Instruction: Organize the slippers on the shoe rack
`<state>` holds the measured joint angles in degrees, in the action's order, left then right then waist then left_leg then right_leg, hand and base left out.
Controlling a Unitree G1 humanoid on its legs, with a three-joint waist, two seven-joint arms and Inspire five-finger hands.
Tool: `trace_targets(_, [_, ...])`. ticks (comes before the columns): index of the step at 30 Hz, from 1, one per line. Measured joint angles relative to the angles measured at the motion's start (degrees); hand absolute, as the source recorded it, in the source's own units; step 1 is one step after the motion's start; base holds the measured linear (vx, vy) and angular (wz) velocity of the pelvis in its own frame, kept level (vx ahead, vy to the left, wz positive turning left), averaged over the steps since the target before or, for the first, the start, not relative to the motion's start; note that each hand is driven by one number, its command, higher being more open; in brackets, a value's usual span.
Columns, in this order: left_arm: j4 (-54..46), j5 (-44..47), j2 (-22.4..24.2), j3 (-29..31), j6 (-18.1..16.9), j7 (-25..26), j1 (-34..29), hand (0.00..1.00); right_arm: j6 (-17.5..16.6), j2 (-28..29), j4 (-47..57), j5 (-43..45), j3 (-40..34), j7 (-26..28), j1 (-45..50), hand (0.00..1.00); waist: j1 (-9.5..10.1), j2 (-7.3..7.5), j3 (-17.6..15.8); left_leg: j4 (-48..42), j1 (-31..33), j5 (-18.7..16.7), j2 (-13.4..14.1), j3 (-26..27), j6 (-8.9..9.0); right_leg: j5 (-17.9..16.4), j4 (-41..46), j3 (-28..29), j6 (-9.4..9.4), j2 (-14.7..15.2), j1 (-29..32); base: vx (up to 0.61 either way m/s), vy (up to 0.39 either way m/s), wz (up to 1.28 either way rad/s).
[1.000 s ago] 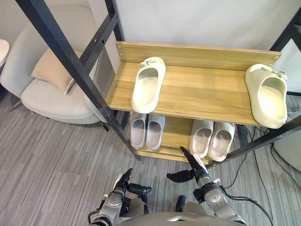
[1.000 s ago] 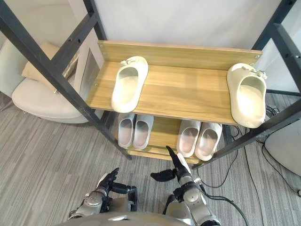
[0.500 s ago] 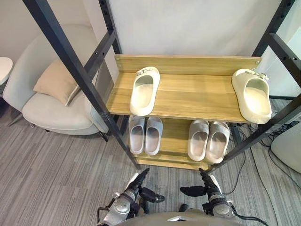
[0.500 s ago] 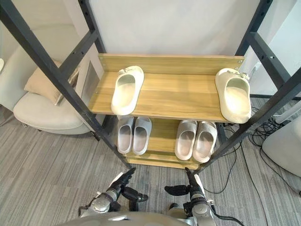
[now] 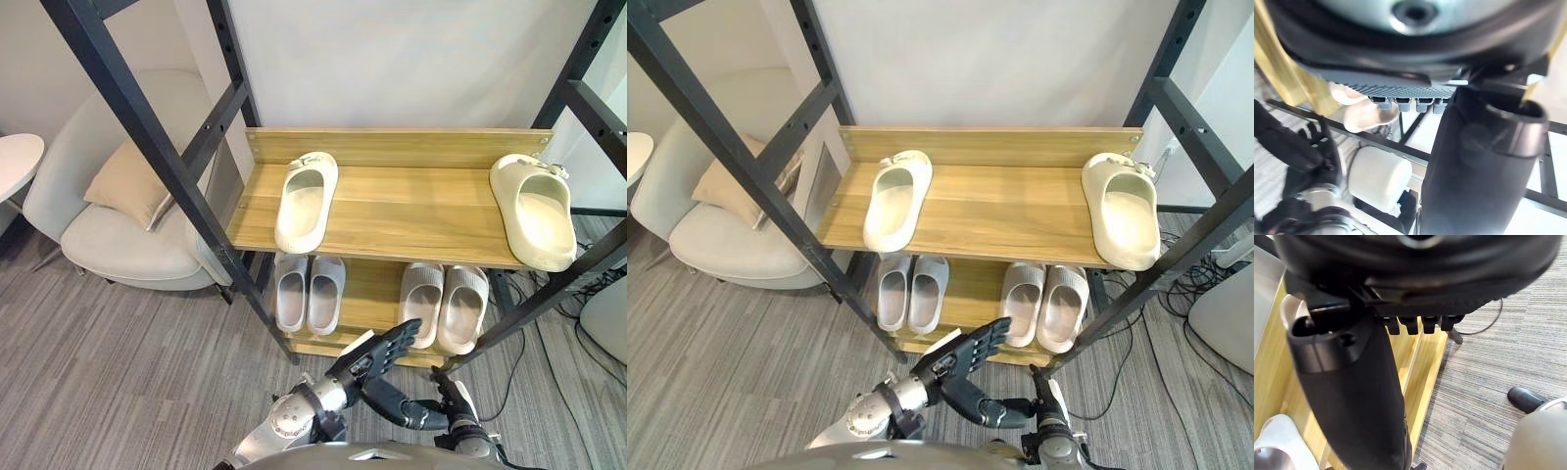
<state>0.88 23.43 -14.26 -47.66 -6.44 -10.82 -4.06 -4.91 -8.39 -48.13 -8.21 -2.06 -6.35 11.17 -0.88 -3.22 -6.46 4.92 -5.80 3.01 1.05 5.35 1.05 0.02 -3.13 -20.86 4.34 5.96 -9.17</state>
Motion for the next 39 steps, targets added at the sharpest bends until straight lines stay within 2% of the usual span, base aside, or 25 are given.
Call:
trace_targets(4, [-3.4, 3.2, 0.0, -0.4, 0.0, 0.1, 1.1, 1.0, 0.3, 0.0, 0.0, 1.8, -0.4, 0.0, 1.1, 1.0, -0.01, -0.19, 1.0, 0.0, -0.1, 0.0, 0.0, 0.0, 0.0, 0.0, 0.1, 0.1, 0.0, 0.0, -0.1, -0.02, 0.001, -0.01])
trace_targets(14, [-13.3, 5.9, 0.6, 0.0, 0.0, 3.7, 2.7, 1.0, 1.2, 0.0, -2.1, 3.9, -0.4, 0.6, 2.6, 1.0, 0.37, 1.1, 2.4, 0.0, -1.1, -0.2, 0.5, 0.2, 0.26, -0.6, 1.5, 0.4, -0.02, 0.4, -0.4, -0.02, 0.0, -0.01])
trace_targets(17, [-16.8, 6.4, 3.2, 2.5, -1.1, 5.9, 3.5, 1.0, 1.3, 0.1, -2.4, 4.1, 0.0, 0.8, 3.7, 1.0, 0.44, 1.82, 3.3, 0.0, -1.1, -0.2, 0.6, 0.2, 0.14, -1.0, 2.0, 0.4, -0.08, 0.4, -0.2, 0.0, 0.0, 0.0])
trace_targets(21, [-18.4, 6.0, 4.7, 5.7, -2.3, 8.8, 5.9, 1.0, 1.4, 0.1, -3.3, 4.2, 0.4, 0.8, 3.8, 1.0, 0.56, 2.0, 3.8, -0.1, -1.1, -0.2, 0.6, 0.0, 0.14, -1.0, 2.1, 0.3, -0.1, 0.5, -0.2, -0.01, -0.001, 0.01])
trace_targets(29, [-19.8, -6.2, 4.8, 17.9, -5.6, 17.2, 14.3, 1.0, 1.4, 0.0, -4.0, 5.1, 0.9, 0.8, 4.9, 1.0, 0.49, 1.97, 3.9, -0.1, -1.1, -0.2, 0.5, -1.1, 0.2, -1.5, 2.1, -0.8, -0.04, 0.4, -0.8, -0.02, -0.009, 0.07])
trace_targets(34, [-18.6, -15.8, 0.4, 22.2, -6.2, 21.1, 20.6, 1.0, 1.4, 0.0, -4.0, 5.1, 0.9, 0.8, 4.7, 1.0, 0.34, 2.31, 3.7, 0.0, -1.0, -0.3, 0.5, -1.2, 0.4, -1.6, 1.8, -0.9, 0.03, 0.3, -0.7, 0.0, 0.0, 0.0])
trace_targets(39, [-12.9, -26.1, -4.5, 26.7, -6.2, 24.2, 25.9, 1.0, 1.3, 0.6, -3.8, 5.1, 0.9, 1.2, 4.1, 1.0, -0.31, 3.14, 3.1, 0.0, -0.8, -0.5, 0.5, -1.0, 0.53, -1.6, 1.5, -0.7, 0.02, 0.1, -0.6, 0.0, -0.004, -0.01])
